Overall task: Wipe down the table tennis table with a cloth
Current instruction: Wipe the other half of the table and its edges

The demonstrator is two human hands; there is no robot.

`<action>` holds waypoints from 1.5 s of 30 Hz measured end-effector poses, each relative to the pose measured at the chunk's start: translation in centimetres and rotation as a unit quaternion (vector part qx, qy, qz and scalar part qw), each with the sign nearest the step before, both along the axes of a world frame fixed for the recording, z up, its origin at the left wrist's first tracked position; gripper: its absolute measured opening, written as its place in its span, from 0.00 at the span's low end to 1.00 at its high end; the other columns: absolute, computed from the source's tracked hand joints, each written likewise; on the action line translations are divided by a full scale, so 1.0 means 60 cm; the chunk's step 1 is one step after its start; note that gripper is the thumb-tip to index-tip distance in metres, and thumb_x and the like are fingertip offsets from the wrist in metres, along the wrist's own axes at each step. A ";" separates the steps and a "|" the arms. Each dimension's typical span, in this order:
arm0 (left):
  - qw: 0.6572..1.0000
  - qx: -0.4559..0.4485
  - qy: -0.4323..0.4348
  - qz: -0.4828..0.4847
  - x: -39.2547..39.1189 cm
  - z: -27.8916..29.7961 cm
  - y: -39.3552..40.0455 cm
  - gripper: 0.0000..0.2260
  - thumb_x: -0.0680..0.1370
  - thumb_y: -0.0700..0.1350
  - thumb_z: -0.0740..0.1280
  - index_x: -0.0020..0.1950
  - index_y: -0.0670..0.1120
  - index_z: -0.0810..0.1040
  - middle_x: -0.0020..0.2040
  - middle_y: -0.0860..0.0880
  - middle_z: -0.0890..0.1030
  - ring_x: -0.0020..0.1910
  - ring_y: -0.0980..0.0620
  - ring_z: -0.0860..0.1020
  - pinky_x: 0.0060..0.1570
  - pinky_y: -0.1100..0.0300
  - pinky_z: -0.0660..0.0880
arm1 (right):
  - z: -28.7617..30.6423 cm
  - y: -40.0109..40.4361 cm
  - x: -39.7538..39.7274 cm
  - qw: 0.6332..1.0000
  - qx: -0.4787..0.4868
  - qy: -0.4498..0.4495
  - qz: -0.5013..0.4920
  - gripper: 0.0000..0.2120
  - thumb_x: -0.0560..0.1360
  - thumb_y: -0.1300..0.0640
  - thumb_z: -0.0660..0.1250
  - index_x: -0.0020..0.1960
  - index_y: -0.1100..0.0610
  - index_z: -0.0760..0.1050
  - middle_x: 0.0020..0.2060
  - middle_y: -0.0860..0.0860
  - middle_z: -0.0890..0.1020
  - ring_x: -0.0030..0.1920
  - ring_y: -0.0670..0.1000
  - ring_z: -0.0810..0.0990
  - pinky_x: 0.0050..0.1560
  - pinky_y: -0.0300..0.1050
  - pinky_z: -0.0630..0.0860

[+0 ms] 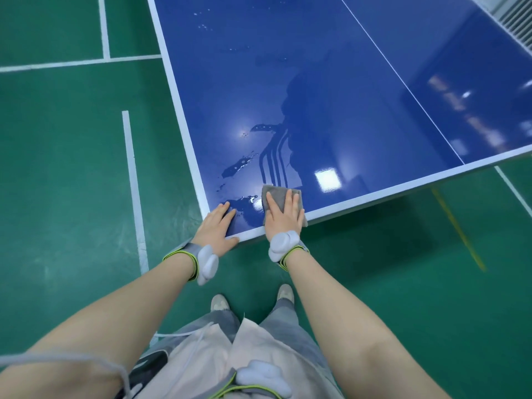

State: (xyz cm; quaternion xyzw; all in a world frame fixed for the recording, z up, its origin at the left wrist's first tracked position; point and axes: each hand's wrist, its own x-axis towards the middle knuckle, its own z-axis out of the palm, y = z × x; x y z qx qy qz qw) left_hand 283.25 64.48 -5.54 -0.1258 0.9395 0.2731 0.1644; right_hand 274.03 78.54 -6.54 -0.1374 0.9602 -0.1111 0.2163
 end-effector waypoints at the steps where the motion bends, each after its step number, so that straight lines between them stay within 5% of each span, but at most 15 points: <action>1: 1.000 -0.004 -0.003 -0.004 0.001 0.000 -0.003 0.31 0.78 0.53 0.59 0.76 0.44 0.50 0.77 0.48 0.46 0.76 0.51 0.44 0.70 0.62 0.41 | 0.000 -0.015 0.009 1.000 0.001 0.005 0.012 0.24 0.83 0.52 0.49 0.76 0.41 0.48 0.77 0.52 0.38 0.76 0.53 0.34 0.73 0.53 0.36; 7: 0.999 -0.011 -0.007 -0.034 0.001 0.002 -0.017 0.39 0.68 0.59 0.51 0.76 0.43 0.51 0.77 0.46 0.46 0.76 0.50 0.45 0.71 0.60 0.42 | -0.001 -0.037 0.048 0.990 -0.018 0.037 0.136 0.23 0.83 0.53 0.49 0.76 0.41 0.51 0.77 0.51 0.41 0.76 0.51 0.37 0.73 0.50 0.36; 9: 0.999 -0.014 -0.001 -0.042 0.001 0.000 -0.022 0.36 0.73 0.58 0.55 0.76 0.43 0.50 0.77 0.46 0.46 0.76 0.50 0.45 0.71 0.61 0.42 | 0.001 -0.019 0.037 0.985 -0.019 0.050 0.163 0.22 0.83 0.53 0.49 0.76 0.42 0.53 0.77 0.51 0.42 0.77 0.50 0.39 0.73 0.47 0.37; 12: 0.999 -0.013 0.014 -0.041 -0.006 -0.001 -0.027 0.32 0.78 0.49 0.62 0.76 0.42 0.49 0.77 0.46 0.46 0.76 0.50 0.45 0.71 0.62 0.41 | -0.002 0.008 0.009 0.994 0.005 0.066 0.092 0.22 0.83 0.51 0.49 0.76 0.41 0.51 0.77 0.51 0.44 0.77 0.50 0.40 0.74 0.47 0.40; 18: 0.999 -0.027 0.015 0.023 -0.019 -0.008 -0.046 0.32 0.77 0.50 0.63 0.76 0.44 0.51 0.77 0.46 0.47 0.76 0.48 0.45 0.73 0.56 0.42 | -0.005 -0.030 -0.004 0.998 0.045 0.040 -0.033 0.23 0.83 0.48 0.46 0.77 0.41 0.44 0.77 0.54 0.39 0.76 0.54 0.36 0.74 0.55 0.39; 24: 0.998 -0.027 0.006 0.050 -0.043 -0.010 -0.069 0.31 0.78 0.49 0.62 0.76 0.45 0.50 0.77 0.46 0.46 0.76 0.48 0.44 0.71 0.56 0.39 | -0.012 -0.060 0.021 0.990 -0.024 0.065 0.124 0.30 0.76 0.42 0.34 0.76 0.42 0.54 0.77 0.55 0.49 0.77 0.57 0.43 0.74 0.54 0.40; 27: 0.998 -0.025 0.008 0.053 -0.062 -0.010 -0.082 0.31 0.78 0.49 0.62 0.76 0.45 0.50 0.77 0.46 0.46 0.76 0.49 0.43 0.71 0.56 0.39 | -0.015 -0.044 -0.021 0.983 -0.037 0.095 0.153 0.24 0.80 0.44 0.42 0.75 0.41 0.57 0.77 0.55 0.49 0.77 0.56 0.45 0.73 0.51 0.40; 35: 0.998 -0.024 0.005 0.063 -0.099 -0.011 -0.103 0.31 0.78 0.49 0.61 0.76 0.44 0.51 0.77 0.46 0.46 0.76 0.48 0.44 0.73 0.55 0.43 | -0.017 -0.043 -0.098 0.996 0.058 0.069 -0.019 0.23 0.83 0.46 0.45 0.76 0.40 0.44 0.76 0.58 0.39 0.76 0.56 0.36 0.74 0.53 0.38; 39: 0.996 -0.022 0.012 0.081 -0.115 -0.013 -0.100 0.31 0.78 0.48 0.61 0.76 0.44 0.50 0.77 0.46 0.45 0.76 0.49 0.42 0.72 0.55 0.39 | -0.014 -0.079 -0.077 0.995 0.026 0.064 0.066 0.23 0.82 0.46 0.43 0.76 0.41 0.45 0.77 0.56 0.39 0.76 0.56 0.36 0.74 0.55 0.37; 42: 0.996 -0.025 0.013 0.083 -0.128 -0.015 -0.100 0.31 0.78 0.48 0.61 0.76 0.45 0.49 0.77 0.47 0.44 0.76 0.49 0.42 0.71 0.55 0.38 | -0.011 -0.086 -0.082 0.981 -0.015 0.072 0.179 0.31 0.75 0.43 0.33 0.76 0.43 0.53 0.77 0.56 0.46 0.77 0.57 0.41 0.74 0.53 0.39; 45: 0.997 -0.015 0.018 0.079 -0.135 -0.016 -0.106 0.30 0.79 0.48 0.61 0.76 0.45 0.50 0.77 0.47 0.45 0.76 0.49 0.42 0.71 0.56 0.38 | -0.013 -0.060 -0.131 0.974 -0.040 0.087 0.206 0.25 0.79 0.46 0.39 0.75 0.42 0.57 0.77 0.53 0.48 0.77 0.54 0.43 0.73 0.47 0.37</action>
